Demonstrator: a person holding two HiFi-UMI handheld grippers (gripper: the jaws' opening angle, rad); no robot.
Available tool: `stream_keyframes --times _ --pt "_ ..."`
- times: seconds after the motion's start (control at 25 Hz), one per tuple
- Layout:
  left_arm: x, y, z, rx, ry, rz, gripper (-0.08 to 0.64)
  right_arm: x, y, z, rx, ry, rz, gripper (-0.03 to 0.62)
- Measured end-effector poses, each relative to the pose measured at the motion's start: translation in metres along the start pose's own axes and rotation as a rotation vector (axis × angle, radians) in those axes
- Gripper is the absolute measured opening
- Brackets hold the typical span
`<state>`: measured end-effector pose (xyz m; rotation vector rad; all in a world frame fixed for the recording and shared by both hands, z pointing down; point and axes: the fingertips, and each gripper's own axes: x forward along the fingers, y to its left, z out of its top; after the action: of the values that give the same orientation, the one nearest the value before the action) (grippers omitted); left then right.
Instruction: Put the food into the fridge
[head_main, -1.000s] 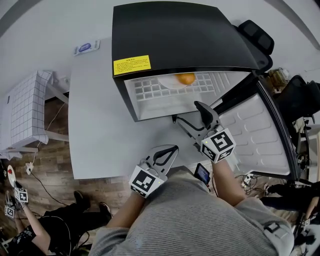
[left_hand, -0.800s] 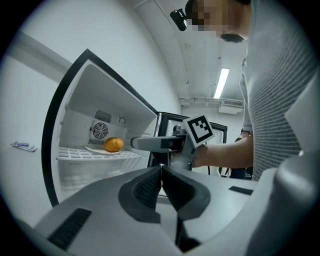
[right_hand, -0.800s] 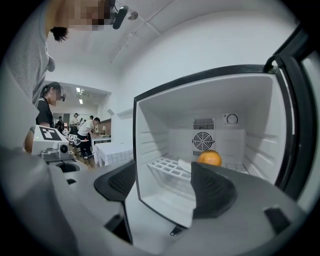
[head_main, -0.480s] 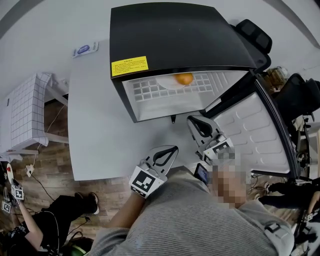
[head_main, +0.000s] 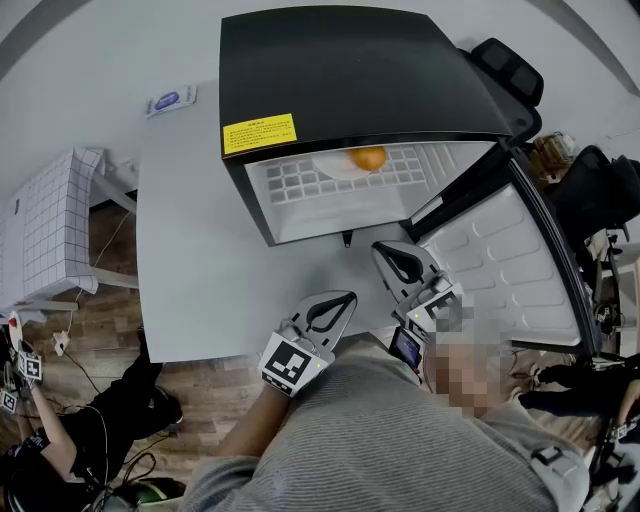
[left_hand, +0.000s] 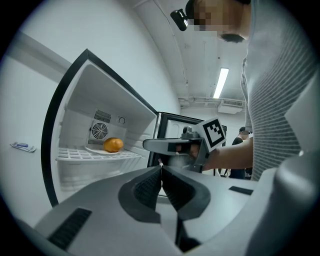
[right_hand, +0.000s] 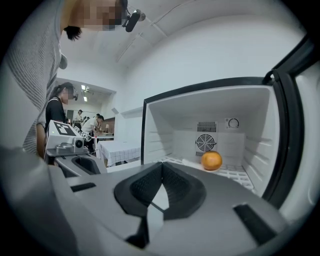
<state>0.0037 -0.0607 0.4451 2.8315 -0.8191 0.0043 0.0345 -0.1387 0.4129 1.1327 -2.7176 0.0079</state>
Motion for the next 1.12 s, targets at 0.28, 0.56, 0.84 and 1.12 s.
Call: stream_keyframes --times 0.28,0.56,0.84,1.12 --pt "-0.001 0.000 -0.001 -0.015 0.012 0.000 0.011 -0.003 0.000 0.004 -0.005 -0.006 -0.005 0.012" --pt "-0.004 0.003 -0.002 -0.011 0.010 0.010 0.011 -0.012 0.015 0.002 0.063 -0.035 0.019 0.012" --pt "-0.011 0.013 -0.004 -0.018 0.015 0.051 0.011 -0.018 0.036 -0.011 0.181 -0.046 0.060 0.012" --pt "-0.020 0.032 -0.015 -0.051 0.042 0.150 0.011 -0.016 0.060 -0.036 0.298 -0.007 0.093 0.012"
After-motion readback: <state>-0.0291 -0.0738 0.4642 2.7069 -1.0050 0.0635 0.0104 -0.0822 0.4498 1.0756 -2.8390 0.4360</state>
